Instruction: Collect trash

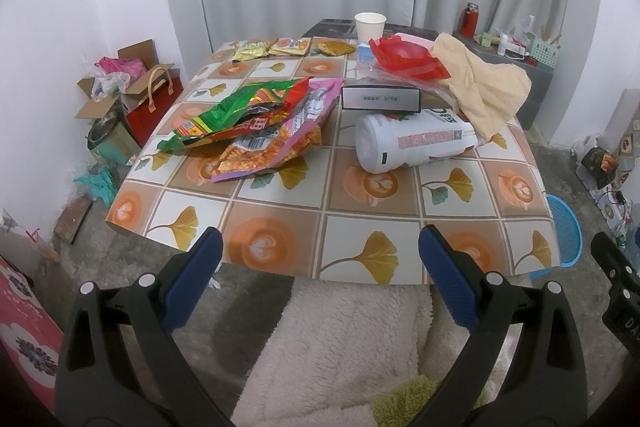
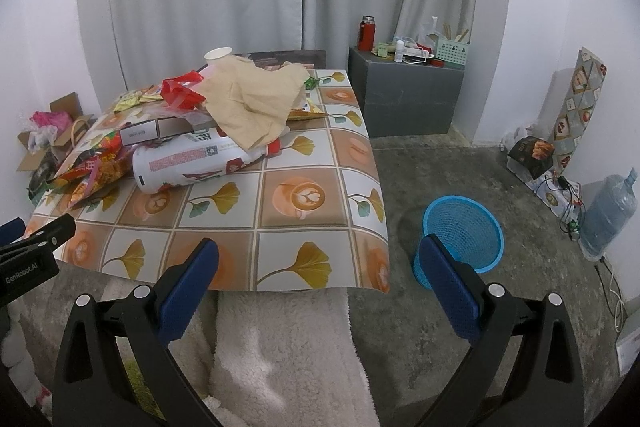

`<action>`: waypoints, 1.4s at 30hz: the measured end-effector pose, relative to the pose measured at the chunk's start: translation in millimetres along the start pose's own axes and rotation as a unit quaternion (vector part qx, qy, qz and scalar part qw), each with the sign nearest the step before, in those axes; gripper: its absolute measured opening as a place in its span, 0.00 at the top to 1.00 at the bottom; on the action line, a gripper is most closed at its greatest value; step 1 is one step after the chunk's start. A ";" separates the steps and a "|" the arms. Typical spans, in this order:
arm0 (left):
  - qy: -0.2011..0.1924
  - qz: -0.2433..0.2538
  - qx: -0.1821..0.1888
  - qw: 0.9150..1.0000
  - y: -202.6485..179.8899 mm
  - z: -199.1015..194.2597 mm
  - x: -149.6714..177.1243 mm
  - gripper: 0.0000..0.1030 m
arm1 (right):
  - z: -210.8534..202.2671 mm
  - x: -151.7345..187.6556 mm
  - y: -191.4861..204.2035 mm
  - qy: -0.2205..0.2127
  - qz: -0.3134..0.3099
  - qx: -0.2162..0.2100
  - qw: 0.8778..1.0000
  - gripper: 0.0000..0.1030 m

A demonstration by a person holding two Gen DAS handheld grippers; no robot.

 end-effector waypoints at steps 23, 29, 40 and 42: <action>-0.002 0.002 -0.002 1.000 -0.3 -0.9 0.5 0.08 | -0.5 1.0 -0.1 0.000 0.001 0.000 1.000 0.06; -0.001 0.002 -0.002 1.000 1.5 -1.7 -2.5 0.08 | 0.3 2.4 -0.5 0.001 0.003 -0.001 1.000 0.06; -0.003 0.004 -0.004 1.000 5.3 -1.6 -3.2 0.08 | 0.4 0.5 -1.8 0.002 0.004 -0.002 1.000 0.06; -0.003 0.004 -0.005 1.000 6.6 -1.7 -3.8 0.08 | 0.9 2.1 -1.5 0.002 0.004 -0.003 1.000 0.06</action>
Point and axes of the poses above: each gripper's, at about its wrist camera, not at the fingertips, and z roughly the way its jaws point, y to its left, x to its underside, the point moved 2 cm from there along z, roughly the way its jaws point, and after that the axes turned 3 degrees about -x, right-handed, at the moved point
